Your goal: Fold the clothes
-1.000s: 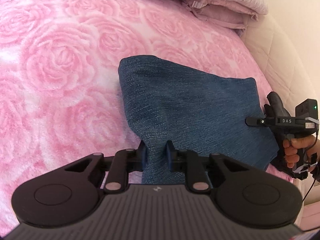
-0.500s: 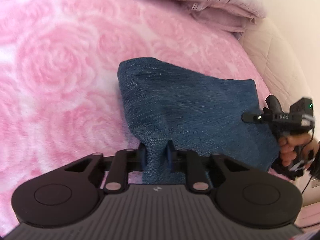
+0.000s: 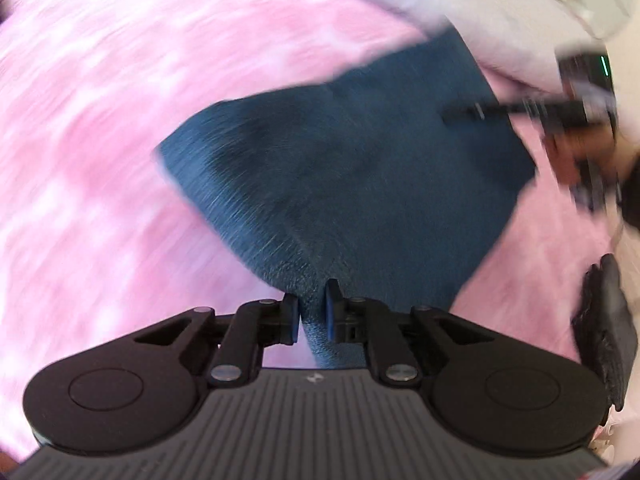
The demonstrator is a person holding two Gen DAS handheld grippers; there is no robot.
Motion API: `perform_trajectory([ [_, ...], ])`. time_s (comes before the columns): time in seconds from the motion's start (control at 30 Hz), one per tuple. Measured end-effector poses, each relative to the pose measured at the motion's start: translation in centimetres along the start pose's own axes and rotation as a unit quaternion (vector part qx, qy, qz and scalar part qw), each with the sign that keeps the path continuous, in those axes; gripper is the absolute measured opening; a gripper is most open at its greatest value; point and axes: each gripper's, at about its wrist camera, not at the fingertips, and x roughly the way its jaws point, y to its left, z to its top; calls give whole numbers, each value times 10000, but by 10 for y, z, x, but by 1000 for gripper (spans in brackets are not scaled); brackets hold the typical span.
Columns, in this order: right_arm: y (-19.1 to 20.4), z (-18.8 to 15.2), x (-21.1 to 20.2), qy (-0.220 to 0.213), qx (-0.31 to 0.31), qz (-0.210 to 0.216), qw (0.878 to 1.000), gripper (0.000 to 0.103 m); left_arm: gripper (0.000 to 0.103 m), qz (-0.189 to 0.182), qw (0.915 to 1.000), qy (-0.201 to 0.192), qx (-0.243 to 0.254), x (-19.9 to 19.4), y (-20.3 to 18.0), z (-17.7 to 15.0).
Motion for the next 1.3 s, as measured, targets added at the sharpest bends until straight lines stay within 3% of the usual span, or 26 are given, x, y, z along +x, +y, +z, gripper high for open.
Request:
perform_trajectory([
  [0.1,42,37,80,654,-929,234,9933,30,12,85,9989,283,-363,-1,36,-21],
  [0.17,64,47,124,976,-1359,-155,9858,41,15,-240,9980,419,-406,1,53,-23],
  [0.23,72,52,145,1180,-1485,-645,9797,58,16,-612,9964,502,-298,1,65,-20],
  [0.3,69,58,135,959,-1213,-974,9832,65,17,-1028,9924,675,2,0,71,-13],
  [0.4,76,62,102,510,-524,-1666,9833,65,17,-1517,9815,819,831,-11,81,-4],
  [0.5,89,62,62,3,298,-2412,9700,65,20,-1938,9634,875,1629,-30,95,9],
  [0.6,124,41,29,-581,1343,-2781,9493,65,26,-2077,9487,902,2208,-48,111,34],
  [0.7,178,2,10,-1120,2162,-3088,9194,65,34,-2014,9391,730,2687,-56,132,71],
  [0.77,215,-29,3,-1562,2844,-3158,8916,65,37,-1921,9288,585,3115,-55,136,93],
  [0.87,267,-80,1,-2266,4000,-3077,8330,65,41,-1740,9056,410,3847,-42,126,129],
  [0.97,311,-129,20,-2691,5002,-2903,7701,65,59,-1595,8840,200,4389,-26,100,162],
  [1.1,343,-174,60,-2810,5883,-2613,7118,65,67,-1554,8471,-18,5082,7,54,200],
  [1.17,351,-185,79,-2951,6060,-2567,6927,65,67,-1493,8292,3,5386,33,28,216],
  [1.23,350,-191,93,-3259,6217,-2537,6655,65,67,-1462,8127,168,5638,61,6,224],
  [1.3,347,-196,105,-3566,6316,-2580,6382,65,67,-1420,7890,192,5974,90,-12,227],
])
